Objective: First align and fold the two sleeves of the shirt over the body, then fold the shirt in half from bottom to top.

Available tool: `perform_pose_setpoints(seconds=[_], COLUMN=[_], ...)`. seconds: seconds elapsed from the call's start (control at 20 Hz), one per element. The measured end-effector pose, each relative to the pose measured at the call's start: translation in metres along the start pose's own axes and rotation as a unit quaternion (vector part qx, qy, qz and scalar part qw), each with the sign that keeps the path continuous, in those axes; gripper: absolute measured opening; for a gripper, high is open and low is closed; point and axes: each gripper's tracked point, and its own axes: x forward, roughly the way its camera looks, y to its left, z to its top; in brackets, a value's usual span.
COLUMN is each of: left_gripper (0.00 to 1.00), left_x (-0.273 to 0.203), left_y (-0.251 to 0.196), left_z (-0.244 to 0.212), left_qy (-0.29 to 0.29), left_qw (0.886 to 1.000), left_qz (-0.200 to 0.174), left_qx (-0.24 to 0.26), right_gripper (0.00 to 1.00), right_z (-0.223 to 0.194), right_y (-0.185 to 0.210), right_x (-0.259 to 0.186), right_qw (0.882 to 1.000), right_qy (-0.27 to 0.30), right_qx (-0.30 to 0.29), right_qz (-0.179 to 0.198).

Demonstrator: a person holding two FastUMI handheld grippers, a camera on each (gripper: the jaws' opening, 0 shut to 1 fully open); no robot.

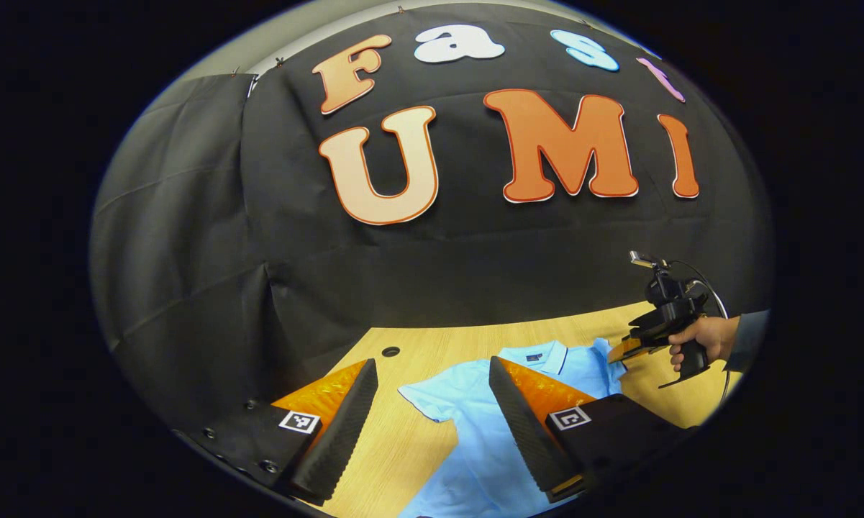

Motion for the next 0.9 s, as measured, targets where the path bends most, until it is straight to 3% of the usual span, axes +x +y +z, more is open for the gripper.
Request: perform_pose_setpoints(seconds=[0.15, 0.25, 0.3, 0.4, 0.6, 0.65, 0.7, 0.8, 0.85, 0.9], left_gripper=[1.00, 1.00, 1.00, 1.00, 1.00, 1.00, 1.00, 1.00, 0.97, 1.00], left_x=[0.003, 0.012, 0.017, 0.032, 0.071, 0.084, 0.093, 0.110, 0.120, 0.132], left_y=[0.004, 0.006, 0.006, 0.008, 0.014, 0.014, 0.015, 0.018, 0.020, 0.020], left_z=[-0.004, -0.010, -0.014, -0.023, -0.050, -0.058, -0.065, -0.082, -0.089, -0.101], left_qy=[0.006, 0.014, 0.020, 0.035, 0.081, 0.095, 0.109, 0.148, 0.164, 0.180], left_qw=[1.000, 1.000, 0.999, 0.998, 0.991, 0.988, 0.985, 0.977, 0.974, 0.971], left_qz=[-0.004, -0.017, -0.026, -0.046, -0.094, -0.108, -0.122, -0.139, -0.145, -0.149], left_qx=[-0.010, -0.016, -0.022, -0.035, -0.048, -0.054, -0.061, -0.064, -0.061, -0.056], right_gripper=[0.04, 0.14, 0.27, 0.42, 0.64, 0.77, 0.75, 0.84, 0.79, 0.90], right_z=[-0.008, -0.015, -0.013, -0.007, -0.009, -0.008, -0.008, -0.014, -0.018, -0.021], right_y=[0.028, 0.042, 0.048, 0.050, 0.043, 0.040, 0.037, 0.039, 0.041, 0.039], right_x=[0.004, 0.001, -0.002, -0.009, -0.034, -0.042, -0.050, -0.065, -0.072, -0.079], right_qw=[0.999, 0.998, 0.998, 0.998, 0.997, 0.996, 0.994, 0.993, 0.992, 0.990], right_qy=[0.014, 0.026, 0.017, -0.010, -0.028, -0.037, -0.048, -0.057, -0.062, -0.071], right_qx=[0.004, 0.006, -0.005, -0.033, -0.074, -0.087, -0.095, -0.104, -0.110, -0.118], right_qz=[0.038, 0.055, 0.062, 0.053, 0.010, -0.005, -0.019, -0.030, -0.031, -0.039])
